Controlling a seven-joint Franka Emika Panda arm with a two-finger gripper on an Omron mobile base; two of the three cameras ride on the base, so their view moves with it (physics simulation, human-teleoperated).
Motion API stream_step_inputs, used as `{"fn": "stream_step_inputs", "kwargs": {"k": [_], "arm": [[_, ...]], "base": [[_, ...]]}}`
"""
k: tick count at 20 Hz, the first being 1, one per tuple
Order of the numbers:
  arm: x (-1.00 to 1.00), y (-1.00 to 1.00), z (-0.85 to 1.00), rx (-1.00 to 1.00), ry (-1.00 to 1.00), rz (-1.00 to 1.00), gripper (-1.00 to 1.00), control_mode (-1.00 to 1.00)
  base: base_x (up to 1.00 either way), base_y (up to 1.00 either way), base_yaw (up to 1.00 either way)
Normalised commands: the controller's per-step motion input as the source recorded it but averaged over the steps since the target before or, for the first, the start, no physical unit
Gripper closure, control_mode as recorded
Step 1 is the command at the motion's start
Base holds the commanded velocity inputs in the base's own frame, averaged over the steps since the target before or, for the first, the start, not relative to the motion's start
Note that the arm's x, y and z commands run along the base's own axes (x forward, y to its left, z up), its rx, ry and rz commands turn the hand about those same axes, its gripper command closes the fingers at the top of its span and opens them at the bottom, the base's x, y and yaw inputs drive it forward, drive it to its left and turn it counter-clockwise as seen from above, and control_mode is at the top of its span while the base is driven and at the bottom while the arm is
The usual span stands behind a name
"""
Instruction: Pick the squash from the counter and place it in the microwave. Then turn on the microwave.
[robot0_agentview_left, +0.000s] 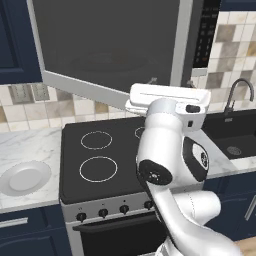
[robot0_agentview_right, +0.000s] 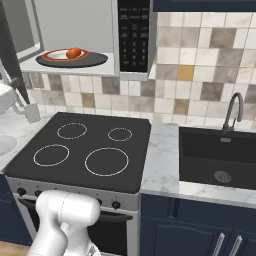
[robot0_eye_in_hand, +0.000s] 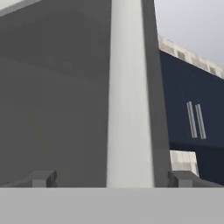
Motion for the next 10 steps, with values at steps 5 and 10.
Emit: {"fn": "stream_step_inputs", "kwargs": {"k": [5,10], "arm": [[0.49,-0.27,0.00,0.01,0.00,0.00,-1.00,-1.00],[0.49,-0.22,0.00,0.00,0.00,0.00,-1.00,-1.00]], "base": [[0.00,0.00,0.00],[0.00,0.00,0.00]]}}
